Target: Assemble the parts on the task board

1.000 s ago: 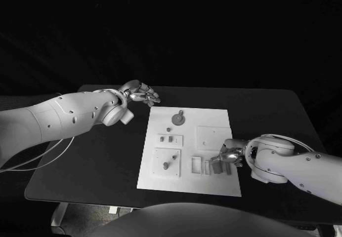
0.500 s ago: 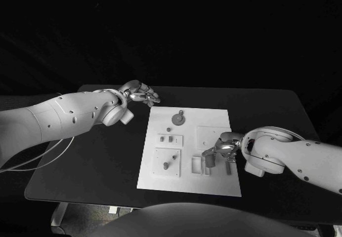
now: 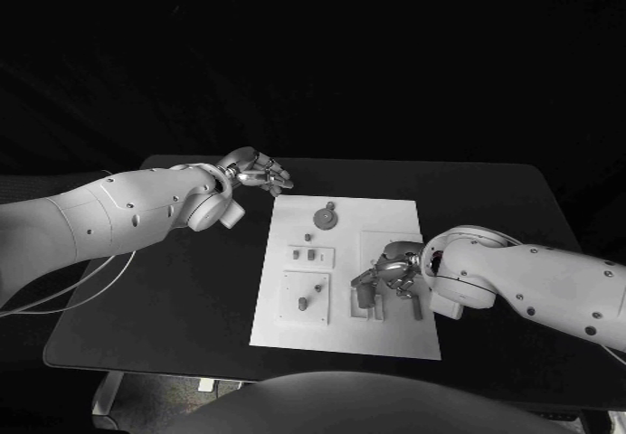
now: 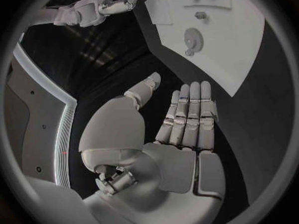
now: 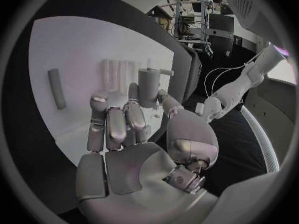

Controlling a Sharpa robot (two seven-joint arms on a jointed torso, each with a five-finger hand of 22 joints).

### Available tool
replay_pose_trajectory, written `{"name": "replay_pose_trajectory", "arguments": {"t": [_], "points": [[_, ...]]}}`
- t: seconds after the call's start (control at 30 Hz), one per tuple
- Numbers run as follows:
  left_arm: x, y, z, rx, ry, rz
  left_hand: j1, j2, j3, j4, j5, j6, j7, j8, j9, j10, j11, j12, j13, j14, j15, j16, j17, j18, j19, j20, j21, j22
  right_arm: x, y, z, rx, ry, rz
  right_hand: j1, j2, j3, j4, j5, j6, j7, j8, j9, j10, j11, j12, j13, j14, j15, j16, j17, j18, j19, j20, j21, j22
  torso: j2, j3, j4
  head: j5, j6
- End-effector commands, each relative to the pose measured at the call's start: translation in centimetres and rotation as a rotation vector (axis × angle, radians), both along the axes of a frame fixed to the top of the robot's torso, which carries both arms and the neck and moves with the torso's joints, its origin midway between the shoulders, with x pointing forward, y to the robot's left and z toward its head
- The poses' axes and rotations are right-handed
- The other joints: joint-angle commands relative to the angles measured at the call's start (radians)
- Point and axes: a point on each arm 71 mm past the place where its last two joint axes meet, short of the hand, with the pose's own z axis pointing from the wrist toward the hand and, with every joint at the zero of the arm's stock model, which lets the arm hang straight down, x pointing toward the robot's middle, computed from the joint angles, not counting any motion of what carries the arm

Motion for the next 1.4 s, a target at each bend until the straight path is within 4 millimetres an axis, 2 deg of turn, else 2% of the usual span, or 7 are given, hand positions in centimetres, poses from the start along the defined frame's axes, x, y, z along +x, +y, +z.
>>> {"name": "replay_pose_trajectory", "arguments": {"t": [0.03, 0.2, 0.4, 1.03, 1.13, 1.4], "points": [[0.0, -0.2, 0.1, -0.011, 0.005, -0.012, -0.011, 0.000, 0.000, 0.008, -0.005, 0.000, 0.004, 0.005, -0.001, 0.004, 0.001, -0.005, -0.002, 0.006, 0.001, -0.007, 0.002, 0.017, 0.004, 0.001, -0.005, 0.001, -0.3, 0.0, -0.3, -0.015, 0.044, 0.023, 0.026, 0.041, 0.107, -0.098, 0.006, 0.002, 0.003, -0.004, 0.001, -0.005, 0.001, 0.003, -0.001, -0.003, 0.001, -0.007, 0.000, 0.047, -0.001, 0.009, 0.000, 0.001, 0.001, 0.0007, 0.0015, 0.005, 0.000], [0.0, -0.3, 0.0, -0.007, 0.007, -0.010, -0.011, -0.001, 0.000, 0.008, -0.005, 0.000, 0.004, 0.005, -0.001, 0.004, 0.001, -0.006, -0.002, 0.006, 0.000, -0.007, 0.002, 0.016, 0.004, 0.001, -0.005, 0.001, -0.2, 0.5, -0.5, -0.025, 0.039, 0.035, 0.022, 0.042, 0.107, -0.097, 0.006, 0.002, 0.003, -0.005, 0.001, -0.007, 0.002, 0.003, -0.002, -0.004, 0.001, -0.007, 0.000, 0.047, -0.002, 0.010, 0.000, 0.001, 0.000, 0.0005, -0.0014, 0.006, 0.000], [0.0, -0.3, 0.0, 0.004, 0.010, -0.010, -0.012, -0.002, -0.001, 0.009, -0.005, -0.001, 0.004, 0.005, -0.001, 0.003, 0.001, -0.006, -0.002, 0.006, 0.000, -0.007, 0.003, 0.016, 0.004, 0.001, -0.005, 0.002, -0.3, 0.9, -0.9, -0.047, 0.062, 0.059, 0.018, 0.042, 0.107, -0.096, 0.006, 0.001, 0.004, -0.006, 0.000, -0.009, 0.002, 0.002, -0.004, -0.005, 0.001, -0.007, 0.000, 0.047, -0.003, 0.011, -0.001, 0.001, 0.000, 0.0012, -0.0001, 0.008, 0.000], [0.0, -0.2, 0.0, 0.006, 0.012, -0.006, -0.013, -0.005, -0.001, 0.012, -0.005, 0.000, 0.003, 0.006, -0.002, 0.003, 0.001, -0.007, -0.003, 0.008, 0.000, -0.008, 0.004, 0.017, 0.005, 0.000, -0.005, 0.003, -0.1, 0.6, -1.8, -0.075, 0.062, 0.053, 0.001, 0.047, 0.109, -0.089, 0.006, 0.001, 0.005, -0.010, 0.000, -0.012, 0.003, 0.005, -0.005, -0.007, 0.003, -0.006, 0.002, 0.047, -0.005, 0.013, -0.001, 0.003, 0.000, 0.0027, -0.0019, 0.017, 0.000], [0.0, -0.2, 0.0, 0.006, 0.013, -0.007, -0.013, -0.005, -0.001, 0.012, -0.005, 0.000, 0.003, 0.006, -0.002, 0.003, 0.001, -0.007, -0.003, 0.008, 0.000, -0.008, 0.004, 0.017, 0.005, 0.000, -0.005, 0.003, -0.1, 0.7, -1.8, -0.075, 0.052, 0.056, -0.009, 0.042, 0.108, -0.083, 0.006, 0.001, 0.005, -0.011, 0.000, -0.015, 0.004, 0.005, -0.007, -0.009, 0.003, -0.006, 0.002, 0.047, -0.006, 0.013, -0.001, 0.003, 0.000, 0.0026, -0.0017, 0.017, 0.000], [0.0, -0.2, 0.0, 0.006, 0.014, -0.007, -0.014, -0.005, -0.001, 0.013, -0.005, 0.001, 0.004, 0.007, -0.002, 0.003, 0.002, -0.007, -0.003, 0.008, 0.000, -0.008, 0.004, 0.017, 0.005, 0.000, -0.005, 0.003, 0.1, 1.0, -1.7, -0.065, 0.023, 0.047, -0.044, 0.000, 0.120, -0.037, 0.006, -0.001, 0.006, -0.018, 0.000, -0.028, 0.005, 0.003, -0.019, -0.016, 0.002, -0.008, -0.003, 0.047, -0.007, 0.012, -0.003, 0.003, 0.000, 0.0021, -0.0016, 0.021, 0.000]]}}
